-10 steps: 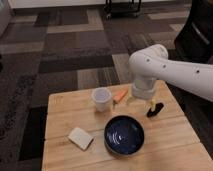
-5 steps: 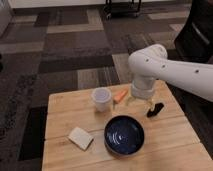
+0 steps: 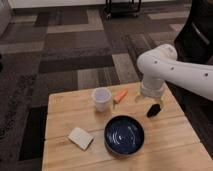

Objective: Place the eraser on the white sponge

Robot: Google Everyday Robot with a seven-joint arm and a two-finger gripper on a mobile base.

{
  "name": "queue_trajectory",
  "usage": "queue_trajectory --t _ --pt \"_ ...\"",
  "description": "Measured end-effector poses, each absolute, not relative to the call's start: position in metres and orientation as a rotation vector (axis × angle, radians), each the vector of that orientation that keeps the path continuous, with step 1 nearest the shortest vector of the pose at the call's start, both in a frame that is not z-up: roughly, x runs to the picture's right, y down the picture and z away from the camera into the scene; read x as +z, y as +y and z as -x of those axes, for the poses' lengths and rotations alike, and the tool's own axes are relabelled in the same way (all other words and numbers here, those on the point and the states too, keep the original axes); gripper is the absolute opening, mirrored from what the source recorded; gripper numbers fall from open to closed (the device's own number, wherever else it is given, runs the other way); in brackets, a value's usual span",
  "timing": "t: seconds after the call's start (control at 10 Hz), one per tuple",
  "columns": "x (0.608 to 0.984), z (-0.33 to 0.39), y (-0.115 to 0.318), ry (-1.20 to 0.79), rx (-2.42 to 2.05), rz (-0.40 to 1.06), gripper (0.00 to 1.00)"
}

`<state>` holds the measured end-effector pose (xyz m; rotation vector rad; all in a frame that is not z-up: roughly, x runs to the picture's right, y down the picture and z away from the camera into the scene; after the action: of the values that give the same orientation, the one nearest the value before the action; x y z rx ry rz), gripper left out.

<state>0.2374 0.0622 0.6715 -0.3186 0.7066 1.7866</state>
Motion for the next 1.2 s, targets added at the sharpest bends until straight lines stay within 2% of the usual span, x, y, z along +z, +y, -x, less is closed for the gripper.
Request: queue_trajectory --t 0.3,0.5,0.8,1.2 --pt "0.667 -0.262 0.063 0.705 1.513 0.384 0.65" --pt "0.671 -0.276 0.059 0.691 1.390 0.370 0.65" --pt "0.692 -0.284 0.060 0.582 1.365 0.372 0.65" --pt "0.712 -0.286 0.082 0.522 1.335 0.478 0.65"
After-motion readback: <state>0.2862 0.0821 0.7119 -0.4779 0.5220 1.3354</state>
